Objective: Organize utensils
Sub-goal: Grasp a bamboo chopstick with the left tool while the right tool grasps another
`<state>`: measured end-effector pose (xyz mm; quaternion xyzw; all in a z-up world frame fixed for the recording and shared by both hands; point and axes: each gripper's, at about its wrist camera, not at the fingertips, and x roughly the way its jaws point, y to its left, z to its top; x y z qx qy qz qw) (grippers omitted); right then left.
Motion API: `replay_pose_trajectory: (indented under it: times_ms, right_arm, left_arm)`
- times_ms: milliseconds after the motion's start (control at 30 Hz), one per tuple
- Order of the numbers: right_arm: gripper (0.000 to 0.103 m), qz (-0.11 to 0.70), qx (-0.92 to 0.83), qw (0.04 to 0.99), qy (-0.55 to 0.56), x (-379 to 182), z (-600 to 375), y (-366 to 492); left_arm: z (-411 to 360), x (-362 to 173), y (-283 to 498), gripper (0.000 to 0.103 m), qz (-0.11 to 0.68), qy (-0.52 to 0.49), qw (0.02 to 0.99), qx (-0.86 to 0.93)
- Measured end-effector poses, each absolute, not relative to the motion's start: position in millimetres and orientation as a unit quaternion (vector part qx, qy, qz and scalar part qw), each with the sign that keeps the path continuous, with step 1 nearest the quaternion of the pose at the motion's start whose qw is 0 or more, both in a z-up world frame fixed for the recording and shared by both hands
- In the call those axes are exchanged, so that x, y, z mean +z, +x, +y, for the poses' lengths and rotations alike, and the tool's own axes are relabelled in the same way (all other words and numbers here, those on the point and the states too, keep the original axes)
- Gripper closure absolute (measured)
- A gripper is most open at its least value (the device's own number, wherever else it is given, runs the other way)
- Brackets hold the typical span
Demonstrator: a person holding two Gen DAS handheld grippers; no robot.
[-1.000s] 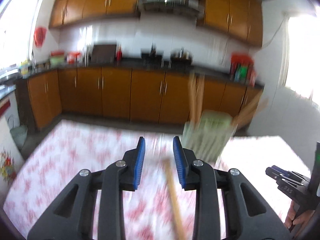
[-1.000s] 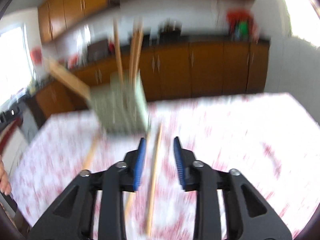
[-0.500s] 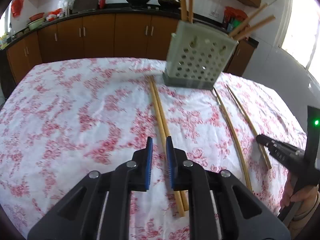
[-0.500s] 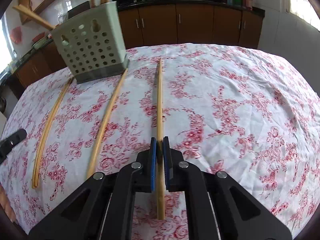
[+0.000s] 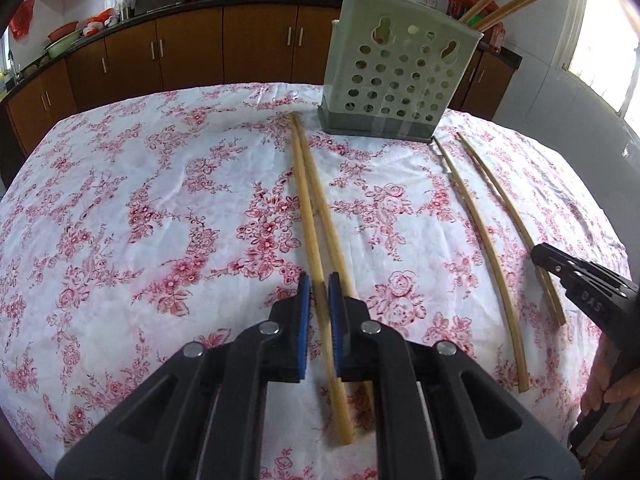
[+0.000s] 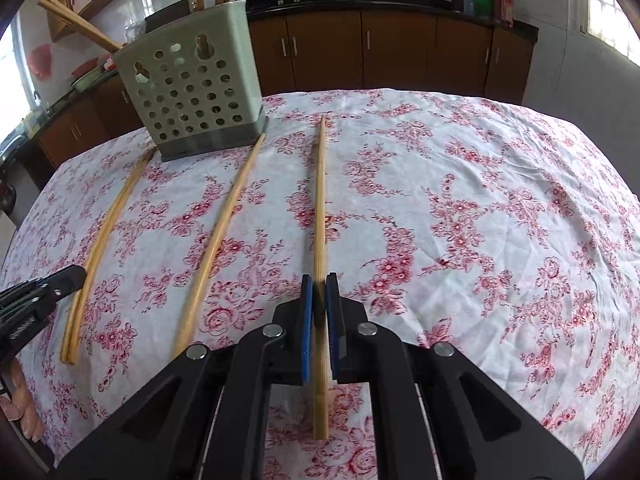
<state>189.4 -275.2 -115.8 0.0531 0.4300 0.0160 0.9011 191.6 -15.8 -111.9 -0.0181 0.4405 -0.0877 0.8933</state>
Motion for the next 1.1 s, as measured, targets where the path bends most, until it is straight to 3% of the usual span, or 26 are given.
replay_pose_trajectory:
  times_ms: [433,1100]
  right_arm:
    - [0.095,0.425,-0.014,0.903,0.057,-115,-294,195]
    - [0.095,0.428,-0.018,0.903,0.038,-115,-286,197]
  left_arm:
    - [46,-109,208,0.093,0.44,-0.039,0.897,-0.016]
    - [49,-111,207,0.093,0.437,-0.055,0.898,-0.019]
